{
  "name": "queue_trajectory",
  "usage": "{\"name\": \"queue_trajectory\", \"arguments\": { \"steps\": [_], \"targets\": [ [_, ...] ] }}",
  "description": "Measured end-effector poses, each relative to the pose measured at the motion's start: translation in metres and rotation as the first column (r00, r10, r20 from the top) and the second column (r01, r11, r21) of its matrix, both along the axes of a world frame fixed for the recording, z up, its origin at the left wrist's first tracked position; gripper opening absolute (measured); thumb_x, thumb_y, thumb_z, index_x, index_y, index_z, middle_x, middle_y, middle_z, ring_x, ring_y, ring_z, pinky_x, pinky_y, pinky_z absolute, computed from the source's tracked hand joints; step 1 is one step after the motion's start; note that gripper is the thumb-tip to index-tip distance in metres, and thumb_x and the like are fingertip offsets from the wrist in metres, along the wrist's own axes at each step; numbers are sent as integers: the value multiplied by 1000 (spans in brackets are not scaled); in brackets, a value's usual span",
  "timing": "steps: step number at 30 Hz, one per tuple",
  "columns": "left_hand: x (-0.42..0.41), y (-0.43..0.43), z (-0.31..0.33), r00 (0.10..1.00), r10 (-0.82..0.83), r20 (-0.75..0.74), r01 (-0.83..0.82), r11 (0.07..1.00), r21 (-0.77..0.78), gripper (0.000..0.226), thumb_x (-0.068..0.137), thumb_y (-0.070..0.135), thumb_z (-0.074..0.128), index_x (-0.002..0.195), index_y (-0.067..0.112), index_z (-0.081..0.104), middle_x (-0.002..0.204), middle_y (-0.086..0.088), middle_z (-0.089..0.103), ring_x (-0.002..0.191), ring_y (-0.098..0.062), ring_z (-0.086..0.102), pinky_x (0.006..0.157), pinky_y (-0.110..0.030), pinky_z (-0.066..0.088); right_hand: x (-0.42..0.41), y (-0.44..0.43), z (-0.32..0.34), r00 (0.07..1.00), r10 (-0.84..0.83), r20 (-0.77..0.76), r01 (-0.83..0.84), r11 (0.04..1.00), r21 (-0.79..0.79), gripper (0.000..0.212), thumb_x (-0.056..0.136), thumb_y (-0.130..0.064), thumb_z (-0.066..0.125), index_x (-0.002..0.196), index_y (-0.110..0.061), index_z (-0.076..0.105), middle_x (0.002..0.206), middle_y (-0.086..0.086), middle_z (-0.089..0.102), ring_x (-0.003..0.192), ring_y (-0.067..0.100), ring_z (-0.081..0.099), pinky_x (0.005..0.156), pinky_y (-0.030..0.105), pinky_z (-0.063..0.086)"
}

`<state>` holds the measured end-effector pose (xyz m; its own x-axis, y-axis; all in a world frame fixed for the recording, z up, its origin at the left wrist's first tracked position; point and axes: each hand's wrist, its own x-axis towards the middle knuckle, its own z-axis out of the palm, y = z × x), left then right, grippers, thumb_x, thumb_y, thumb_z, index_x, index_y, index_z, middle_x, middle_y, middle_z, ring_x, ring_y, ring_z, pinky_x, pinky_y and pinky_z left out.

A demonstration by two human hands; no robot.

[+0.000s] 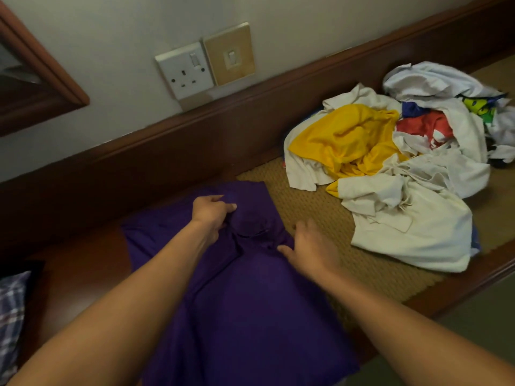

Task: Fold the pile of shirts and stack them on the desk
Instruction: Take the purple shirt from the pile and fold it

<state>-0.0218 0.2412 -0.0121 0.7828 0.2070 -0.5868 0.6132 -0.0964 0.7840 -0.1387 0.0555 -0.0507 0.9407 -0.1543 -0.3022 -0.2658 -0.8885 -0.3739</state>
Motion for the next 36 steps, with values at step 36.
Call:
{"name": "queue_trajectory", "arguments": {
  "steps": [36],
  "targets": [
    [-13,105,-7,957,-17,288,-72,952,297,31,92,9,68,120,22,69,107,-1,70,99,-20,68,91,-42,59,-146,65,12,980,110,168,-77,978,-191,21,93,-40,63,105,-23,62,88,-2,71,73,21,69,55,32,44]
  ]
}}
